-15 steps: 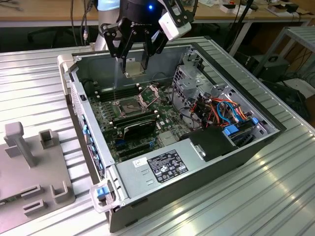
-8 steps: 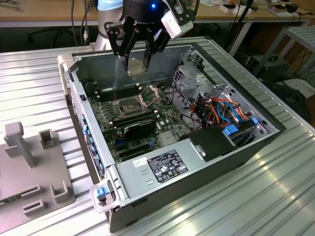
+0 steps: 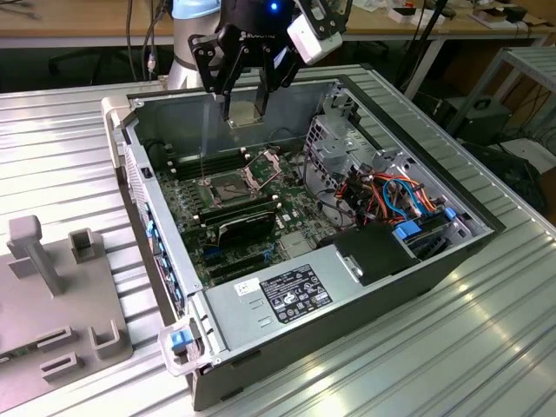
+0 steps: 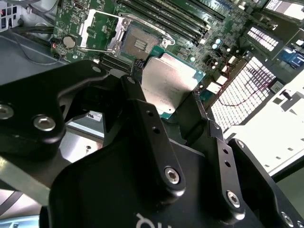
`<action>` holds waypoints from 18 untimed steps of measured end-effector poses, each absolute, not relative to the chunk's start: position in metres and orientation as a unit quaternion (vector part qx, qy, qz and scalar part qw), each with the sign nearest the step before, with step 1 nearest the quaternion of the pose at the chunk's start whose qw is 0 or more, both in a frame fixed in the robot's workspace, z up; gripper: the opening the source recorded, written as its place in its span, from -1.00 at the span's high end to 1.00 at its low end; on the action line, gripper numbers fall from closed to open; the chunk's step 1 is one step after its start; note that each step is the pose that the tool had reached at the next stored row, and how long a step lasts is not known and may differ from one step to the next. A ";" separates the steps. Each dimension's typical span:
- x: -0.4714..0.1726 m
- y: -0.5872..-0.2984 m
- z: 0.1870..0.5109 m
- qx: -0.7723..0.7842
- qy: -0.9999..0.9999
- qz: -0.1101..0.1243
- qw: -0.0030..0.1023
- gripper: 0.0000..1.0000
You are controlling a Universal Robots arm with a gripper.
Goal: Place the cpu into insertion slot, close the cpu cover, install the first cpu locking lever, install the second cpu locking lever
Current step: 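Place the cpu into insertion slot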
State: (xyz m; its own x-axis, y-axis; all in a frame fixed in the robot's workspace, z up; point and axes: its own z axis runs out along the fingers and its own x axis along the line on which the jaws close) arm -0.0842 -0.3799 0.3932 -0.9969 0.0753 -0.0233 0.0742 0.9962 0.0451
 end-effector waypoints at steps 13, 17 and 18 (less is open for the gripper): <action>-0.070 -0.372 0.393 0.037 0.999 0.022 0.012 -0.08; -0.069 -0.372 0.393 0.040 0.999 0.022 0.013 -0.08; -0.068 -0.371 0.393 0.043 0.999 0.022 0.013 -0.08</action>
